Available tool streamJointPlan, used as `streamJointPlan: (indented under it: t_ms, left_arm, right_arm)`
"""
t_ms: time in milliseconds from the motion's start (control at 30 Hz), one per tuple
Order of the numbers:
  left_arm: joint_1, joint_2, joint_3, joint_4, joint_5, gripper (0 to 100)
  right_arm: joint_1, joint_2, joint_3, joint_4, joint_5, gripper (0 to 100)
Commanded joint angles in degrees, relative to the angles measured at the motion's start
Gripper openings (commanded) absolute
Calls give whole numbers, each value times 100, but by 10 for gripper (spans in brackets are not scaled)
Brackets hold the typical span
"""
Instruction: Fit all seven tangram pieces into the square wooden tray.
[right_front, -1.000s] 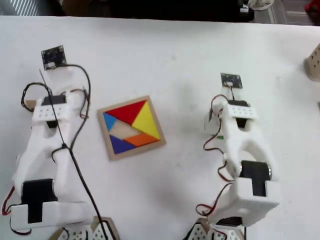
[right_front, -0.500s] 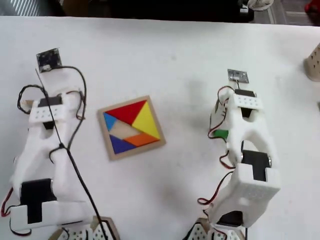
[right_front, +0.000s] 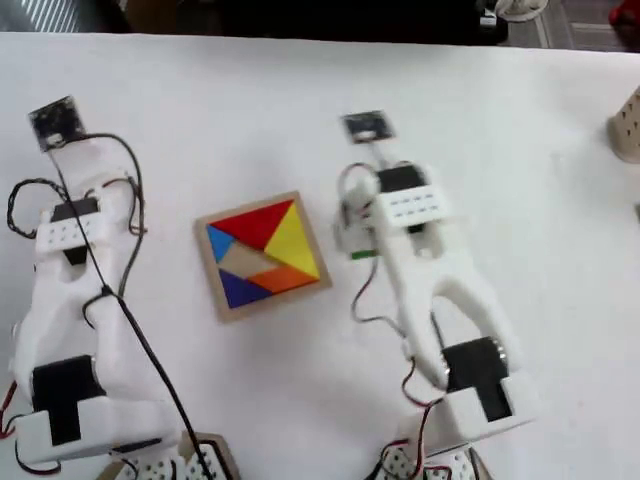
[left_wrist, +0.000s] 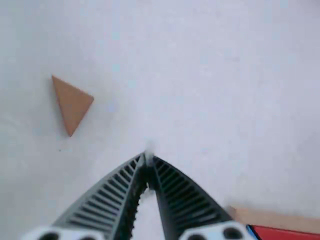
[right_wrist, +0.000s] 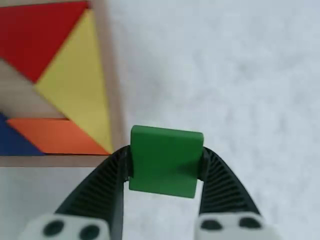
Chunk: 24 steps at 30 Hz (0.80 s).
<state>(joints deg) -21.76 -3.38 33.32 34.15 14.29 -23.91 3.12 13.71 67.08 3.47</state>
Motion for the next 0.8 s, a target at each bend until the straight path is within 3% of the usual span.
streamJointPlan:
  t_ms: [0,233,433,667,767]
  left_arm:
    - [-312,752,-958,237,598,24]
    - [-409,1833,-2321,1301,633,24]
    - [-409,1868,-2391,1363,633,24]
    - [-382,1877,-2400,1354,633,24]
    - [-382,1895,-2400,1327,633,24]
  right_arm:
    - [-998,207,-431,-549,440,21]
    - [-1701,1358,-1345,-936,1108,22]
    - [-1780,2360,-2286,-804,1134,33]
    - [-1868,2800,-3297,-75,1301,222]
    - [-1851,2738,-3727,488,1301,260]
